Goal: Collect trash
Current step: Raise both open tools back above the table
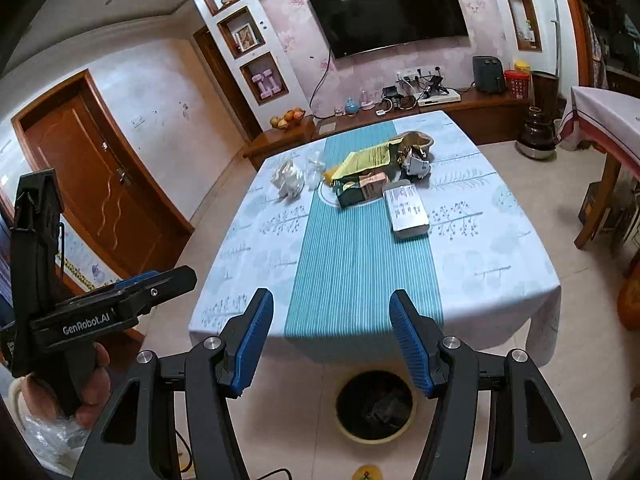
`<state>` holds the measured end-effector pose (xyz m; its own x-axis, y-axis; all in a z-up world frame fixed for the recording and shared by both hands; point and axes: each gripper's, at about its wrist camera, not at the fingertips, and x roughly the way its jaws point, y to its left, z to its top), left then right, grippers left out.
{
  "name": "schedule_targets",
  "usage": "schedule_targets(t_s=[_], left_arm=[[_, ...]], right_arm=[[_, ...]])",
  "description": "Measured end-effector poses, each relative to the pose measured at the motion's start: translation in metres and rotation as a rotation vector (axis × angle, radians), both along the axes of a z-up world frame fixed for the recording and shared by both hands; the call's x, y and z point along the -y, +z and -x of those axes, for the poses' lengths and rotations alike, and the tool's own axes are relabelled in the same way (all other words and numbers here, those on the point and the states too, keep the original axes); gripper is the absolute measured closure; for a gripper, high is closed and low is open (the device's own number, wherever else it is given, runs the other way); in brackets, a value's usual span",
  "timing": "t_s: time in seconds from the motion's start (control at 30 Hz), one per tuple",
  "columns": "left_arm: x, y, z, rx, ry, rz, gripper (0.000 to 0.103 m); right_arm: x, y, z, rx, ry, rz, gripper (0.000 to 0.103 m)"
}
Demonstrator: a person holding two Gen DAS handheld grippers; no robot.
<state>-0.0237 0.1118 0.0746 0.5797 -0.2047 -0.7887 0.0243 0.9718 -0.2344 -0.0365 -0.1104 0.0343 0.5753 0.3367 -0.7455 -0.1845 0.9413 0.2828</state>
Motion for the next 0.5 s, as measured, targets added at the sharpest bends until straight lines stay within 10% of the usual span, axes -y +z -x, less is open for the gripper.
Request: schedule_targets(t_s=[0.5], left_arm=[[-0.009, -0.038, -0.075, -0.076, -0.011, 0.016, 0.022]], right_arm=[[-0.006, -0.039, -0.079, -0.05, -0.026, 0.009, 0.042]])
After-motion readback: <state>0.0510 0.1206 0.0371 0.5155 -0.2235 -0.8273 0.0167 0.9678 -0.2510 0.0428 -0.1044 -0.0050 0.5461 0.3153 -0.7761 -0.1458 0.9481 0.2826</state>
